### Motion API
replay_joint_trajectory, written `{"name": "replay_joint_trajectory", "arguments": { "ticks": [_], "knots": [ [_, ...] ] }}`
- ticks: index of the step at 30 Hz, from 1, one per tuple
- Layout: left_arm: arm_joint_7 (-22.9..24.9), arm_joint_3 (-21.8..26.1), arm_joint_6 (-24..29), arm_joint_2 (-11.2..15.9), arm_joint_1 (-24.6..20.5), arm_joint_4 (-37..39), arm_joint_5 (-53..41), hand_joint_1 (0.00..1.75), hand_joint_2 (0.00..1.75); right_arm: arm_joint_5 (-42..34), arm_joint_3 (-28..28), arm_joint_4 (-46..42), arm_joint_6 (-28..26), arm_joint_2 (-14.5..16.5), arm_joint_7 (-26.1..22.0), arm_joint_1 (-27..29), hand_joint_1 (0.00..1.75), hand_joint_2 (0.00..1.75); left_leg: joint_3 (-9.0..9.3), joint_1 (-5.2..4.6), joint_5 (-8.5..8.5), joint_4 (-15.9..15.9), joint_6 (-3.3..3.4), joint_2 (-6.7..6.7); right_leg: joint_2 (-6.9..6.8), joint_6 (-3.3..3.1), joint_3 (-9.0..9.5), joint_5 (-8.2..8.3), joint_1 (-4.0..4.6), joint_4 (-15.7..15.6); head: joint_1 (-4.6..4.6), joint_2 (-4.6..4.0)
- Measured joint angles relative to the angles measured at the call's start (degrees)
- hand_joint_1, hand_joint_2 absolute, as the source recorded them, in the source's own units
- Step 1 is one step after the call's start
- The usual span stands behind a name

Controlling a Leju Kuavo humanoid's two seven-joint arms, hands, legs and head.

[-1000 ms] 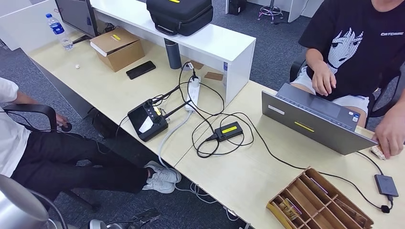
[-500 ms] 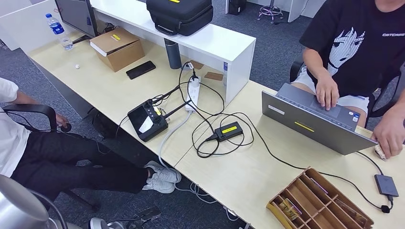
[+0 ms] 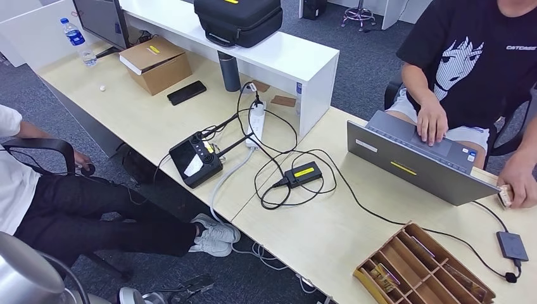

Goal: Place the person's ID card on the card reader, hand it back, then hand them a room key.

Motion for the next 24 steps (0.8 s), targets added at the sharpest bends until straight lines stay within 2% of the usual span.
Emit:
{"name": "replay_joint_trajectory", "arguments": {
  "ticks": [2, 3, 4, 5, 6, 7, 8, 9, 10, 11, 20, 21, 24],
  "knots": [
    [0.02, -0.01, -0.04, 0.10, -0.02, 0.05, -0.10, 1.48, 1.75, 0.31, 0.17, 0.07, 0.24, 0.00, 0.22, -0.12, 1.66, 1.75, 0.00, 0.00, 0.00, 0.00, 0.00, 0.00, 0.00, 0.00, 0.00, 0.00, 0.00, 0.00, 0.00, 0.00],
    [0.02, -0.01, -0.08, 0.15, -0.02, 0.08, -0.14, 1.56, 1.75, 0.44, 0.26, 0.09, 0.27, 0.00, 0.33, -0.16, 1.54, 1.75, 0.00, 0.00, 0.00, 0.00, 0.00, 0.00, 0.00, 0.00, 0.00, 0.00, 0.00, 0.00, 0.00, 0.00],
    [0.02, -0.01, -0.11, 0.19, -0.03, 0.10, -0.20, 1.56, 1.75, 0.56, 0.37, 0.10, 0.31, 0.00, 0.45, -0.21, 1.37, 1.75, 0.00, 0.00, 0.00, 0.00, 0.00, 0.00, 0.00, 0.00, 0.00, 0.00, 0.00, 0.00, 0.00, 0.00],
    [0.01, -0.01, -0.14, 0.21, -0.03, 0.12, -0.26, 1.53, 1.75, 0.75, 0.49, 0.11, 0.32, 0.00, 0.56, -0.27, 0.98, 1.75, 0.00, 0.00, 0.00, 0.00, 0.00, 0.00, 0.00, 0.00, 0.00, 0.00, 0.00, 0.00, 0.00, 0.00],
    [-0.02, -0.02, -0.12, 0.22, -0.04, 0.13, -0.34, 1.38, 1.75, 1.00, 0.60, 0.11, 0.32, 0.00, 0.65, -0.33, 0.59, 1.75, 0.00, 0.00, 0.00, 0.00, 0.00, 0.00, 0.00, 0.00, 0.00, 0.00, 0.00, 0.00, 0.00, 0.00],
    [-0.05, -0.04, -0.08, 0.23, -0.05, 0.13, -0.46, 1.09, 1.75, 1.25, 0.70, 0.11, 0.32, 0.00, 0.72, -0.41, 0.28, 1.75, 0.00, 0.00, 0.00, 0.00, 0.00, 0.00, 0.00, 0.00, 0.00, 0.00, 0.00, 0.00, 0.00, 0.00],
    [-0.08, -0.09, -0.02, 0.23, -0.07, 0.15, -0.60, 0.70, 1.75, 1.44, 0.79, 0.11, 0.31, 0.01, 0.75, -0.52, 0.01, 1.75, 0.00, 0.00, 0.00, 0.00, 0.00, 0.00, 0.00, 0.00, 0.01, 0.00, 0.00, 0.00, 0.00, 0.00],
    [-0.10, -0.16, 0.09, 0.24, -0.08, 0.19, -0.76, 0.34, 1.75, 1.55, 0.85, 0.11, 0.31, 0.01, 0.77, -0.65, 0.00, 1.75, 0.01, 0.00, 0.00, 0.00, 0.00, 0.00, 0.00, 0.00, 0.01, 0.00, 0.00, 0.00, 0.00, 0.00],
    [-0.11, -0.28, 0.22, 0.25, -0.10, 0.26, -0.96, 0.10, 1.75, 1.60, 0.92, 0.11, 0.31, 0.02, 0.77, -0.80, 0.00, 1.75, 0.01, 0.00, 0.00, 0.00, 0.00, 0.00, 0.00, 0.00, 0.01, 0.00, 0.00, 0.00, 0.00, 0.00],
    [-0.11, -0.41, 0.38, 0.27, -0.11, 0.34, -1.16, 0.00, 1.75, 1.62, 1.06, 0.11, 0.32, 0.02, 0.78, -0.94, 0.00, 1.75, 0.01, 0.00, 0.01, 0.00, 0.00, 0.00, 0.00, 0.00, 0.01, 0.00, 0.00, 0.00, 0.00, 0.00],
    [0.49, -1.89, 1.08, 0.28, -0.14, 0.86, -2.32, 0.00, 1.75, 3.17, 2.49, 0.07, 0.60, 0.28, 1.38, -1.95, 0.00, 1.75, 0.02, 0.00, 0.01, 0.00, 0.00, 0.00, 0.01, 0.00, 0.01, 0.00, 0.00, 0.00, 0.00, 0.00],
    [0.51, -1.96, 1.10, 0.28, -0.14, 0.88, -2.35, 0.00, 1.75, 3.21, 2.57, 0.04, 0.71, 0.32, 1.41, -2.05, 0.00, 1.31, 0.02, 0.00, 0.01, 0.00, 0.00, 0.00, 0.01, 0.00, 0.01, 0.00, 0.00, 0.00, 0.00, 0.00],
    [0.49, -2.42, 1.14, 0.32, -0.17, 0.95, -2.90, 0.00, 0.44, 2.06, 2.71, 0.00, 2.75, 0.41, 1.52, -2.42, 0.00, 0.00, 0.02, 0.00, 0.01, 0.00, 0.00, 0.00, 0.01, 0.00, 0.01, 0.00, 0.00, 0.00, 0.00, 0.00]
  ]
}}
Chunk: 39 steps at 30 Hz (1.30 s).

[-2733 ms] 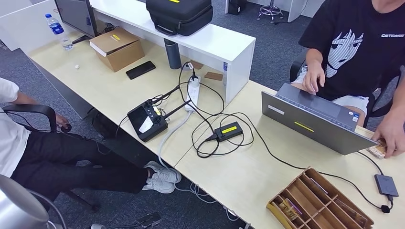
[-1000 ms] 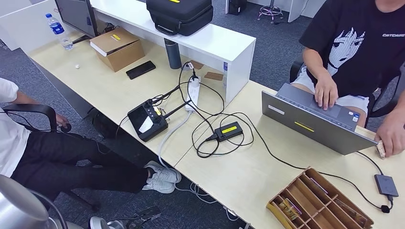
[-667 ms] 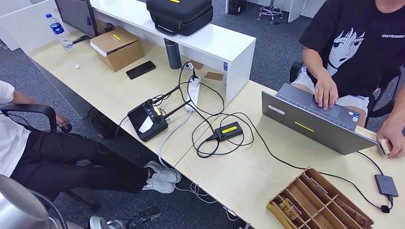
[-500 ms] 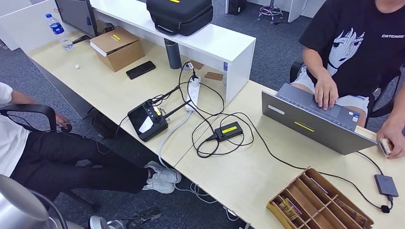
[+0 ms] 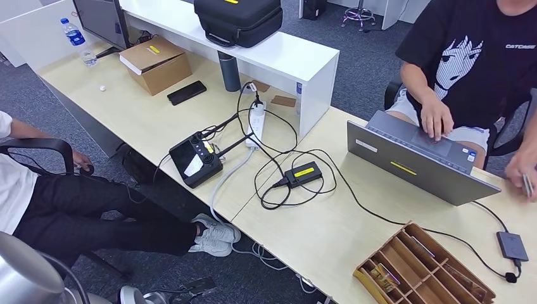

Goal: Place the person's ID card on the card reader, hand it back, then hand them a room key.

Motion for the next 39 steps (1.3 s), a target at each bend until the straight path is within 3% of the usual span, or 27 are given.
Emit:
{"name": "replay_joint_trajectory", "arguments": {
  "ticks": [1, 4, 7, 32, 36, 39],
  "knots": [
    [-0.12, -0.31, -0.08, 0.04, -0.04, 0.04, -0.32, 0.00, 0.00, -0.40, 0.00, -0.01, 1.69, 0.01, -0.18, -0.15, 0.00, 0.00, 0.00, 0.00, 0.00, 0.00, 0.00, 0.00, 0.00, 0.00, 0.00, 0.00, 0.00, 0.00, 0.00, 0.00],
    [-0.95, -1.25, -0.41, 0.20, -0.24, 0.12, -1.06, 0.00, 0.00, -0.51, 0.05, -0.11, 6.57, 0.01, -1.86, -0.45, 0.00, 0.00, 0.01, 0.00, 0.00, 0.00, 0.00, 0.00, 0.00, 0.00, 0.00, 0.00, 0.00, 0.00, 0.00, 0.00],
    [-1.72, -2.11, -0.44, 0.32, -0.46, 0.11, -1.45, 0.00, 0.00, -0.54, 0.21, -0.23, 7.97, -0.08, -3.16, -0.55, 0.00, 0.00, 0.01, 0.00, 0.00, 0.00, 0.00, 0.00, 0.00, 0.00, 0.00, 0.00, 0.00, 0.00, 0.00, 0.00],
    [-3.57, -3.77, 1.13, 0.39, -1.08, 0.14, -1.97, 0.00, 0.00, -1.71, 0.55, -0.81, 7.69, -0.11, -3.68, -1.33, 0.00, 0.00, 0.00, 0.00, 0.00, 0.00, 0.00, 0.00, 0.00, 0.00, 0.01, 0.00, 0.00, 0.00, 0.00, 0.00],
    [-3.77, -3.77, 1.26, 0.42, -1.01, 0.14, -1.89, 0.00, 0.00, -1.83, 0.56, -0.81, 7.75, -0.10, -3.99, -1.34, 0.00, 1.75, -0.01, 0.00, 0.00, 0.00, 0.00, 0.00, 0.00, 0.00, 0.01, 0.00, 0.00, 0.00, 0.00, 0.00],
    [-3.80, -3.77, 1.23, 0.45, -0.96, 0.26, -1.88, 0.00, 1.31, -2.07, 0.57, -0.81, 7.78, -0.10, -3.50, -1.34, 0.00, 1.75, -0.01, 0.00, 0.00, 0.00, 0.00, -0.01, 0.00, 0.00, 0.01, 0.00, 0.00, 0.00, 0.00, 0.00]
  ]
}}
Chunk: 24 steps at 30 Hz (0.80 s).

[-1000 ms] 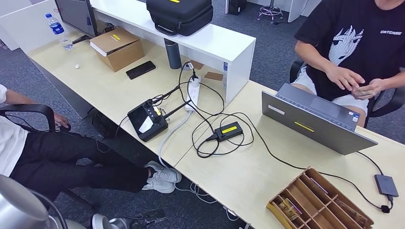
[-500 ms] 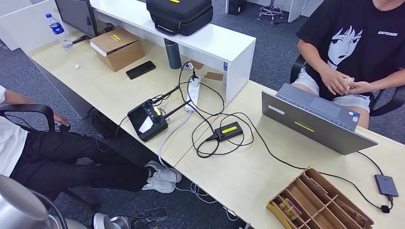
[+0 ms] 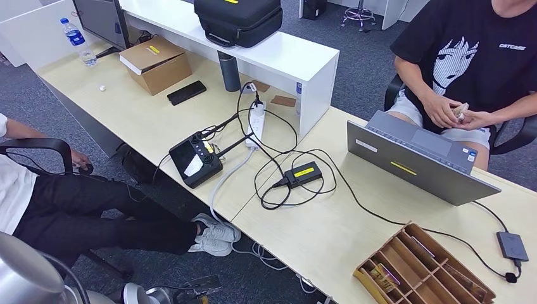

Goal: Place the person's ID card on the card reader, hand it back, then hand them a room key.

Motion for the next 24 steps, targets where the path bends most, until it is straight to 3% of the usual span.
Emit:
{"name": "replay_joint_trajectory", "arguments": {
  "ticks": [1, 24],
  "knots": [
    [0.00, 0.00, 0.00, 0.01, 0.01, 0.06, 0.00, 0.00, 1.75, -0.16, 0.00, 0.00, 0.00, 0.00, 0.21, 0.00, 0.00, 1.75, 0.00, 0.00, 0.00, 0.00, 0.00, 0.00, 0.00, 0.00, 0.00, 0.00, 0.00, 0.00, 0.00, 0.00],
    [0.77, 0.00, 0.07, 0.10, 0.07, 0.33, 0.00, 0.00, 1.75, -0.96, 0.05, 0.00, -0.17, 0.16, 1.49, -0.06, 0.00, 1.75, -0.01, 0.00, 0.00, 0.00, 0.00, 0.00, 0.00, 0.00, 0.00, 0.00, 0.00, 0.00, 0.00, 0.00]
  ]
}}
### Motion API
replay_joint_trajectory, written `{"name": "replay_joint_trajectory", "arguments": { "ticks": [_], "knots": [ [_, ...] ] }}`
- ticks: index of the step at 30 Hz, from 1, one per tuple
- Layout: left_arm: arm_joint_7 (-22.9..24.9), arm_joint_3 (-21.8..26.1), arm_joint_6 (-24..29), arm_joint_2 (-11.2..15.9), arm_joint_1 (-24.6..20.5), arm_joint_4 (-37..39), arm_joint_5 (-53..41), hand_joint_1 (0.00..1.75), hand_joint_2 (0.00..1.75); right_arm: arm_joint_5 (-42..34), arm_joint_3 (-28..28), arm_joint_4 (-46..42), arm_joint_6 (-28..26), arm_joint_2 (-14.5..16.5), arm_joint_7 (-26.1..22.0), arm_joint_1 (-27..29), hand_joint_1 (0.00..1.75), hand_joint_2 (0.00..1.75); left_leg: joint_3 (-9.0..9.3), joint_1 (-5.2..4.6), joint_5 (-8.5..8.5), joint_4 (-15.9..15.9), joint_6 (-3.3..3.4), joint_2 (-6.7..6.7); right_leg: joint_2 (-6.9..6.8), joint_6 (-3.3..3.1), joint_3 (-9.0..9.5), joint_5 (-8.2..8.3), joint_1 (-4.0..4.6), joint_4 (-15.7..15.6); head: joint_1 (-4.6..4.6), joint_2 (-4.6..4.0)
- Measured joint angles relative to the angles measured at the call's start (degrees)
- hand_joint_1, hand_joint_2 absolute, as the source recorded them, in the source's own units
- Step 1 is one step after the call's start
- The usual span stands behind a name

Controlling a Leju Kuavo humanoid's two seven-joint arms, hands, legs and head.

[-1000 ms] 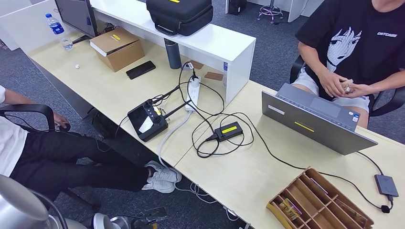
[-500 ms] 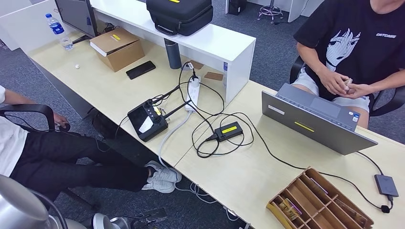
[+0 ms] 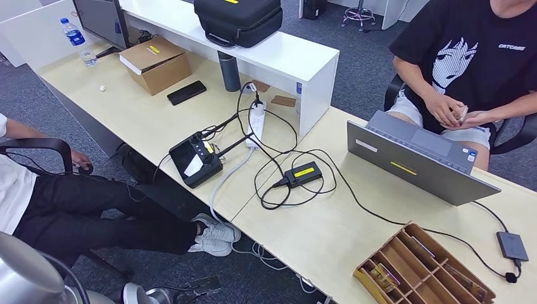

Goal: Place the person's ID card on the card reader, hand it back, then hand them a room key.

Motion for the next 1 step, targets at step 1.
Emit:
{"name": "replay_joint_trajectory", "arguments": {
  "ticks": [1],
  "knots": [
    [0.01, 0.00, 0.00, 0.03, 0.00, 0.00, 0.00, 0.00, 1.75, -0.05, 0.00, 0.00, 0.00, 0.00, -0.04, 0.00, 0.00, 1.75, 0.00, 0.00, 0.00, 0.00, 0.00, 0.00, 0.00, 0.00, 0.00, 0.00, 0.00, 0.00, 0.00, 0.00]
  ]
}}
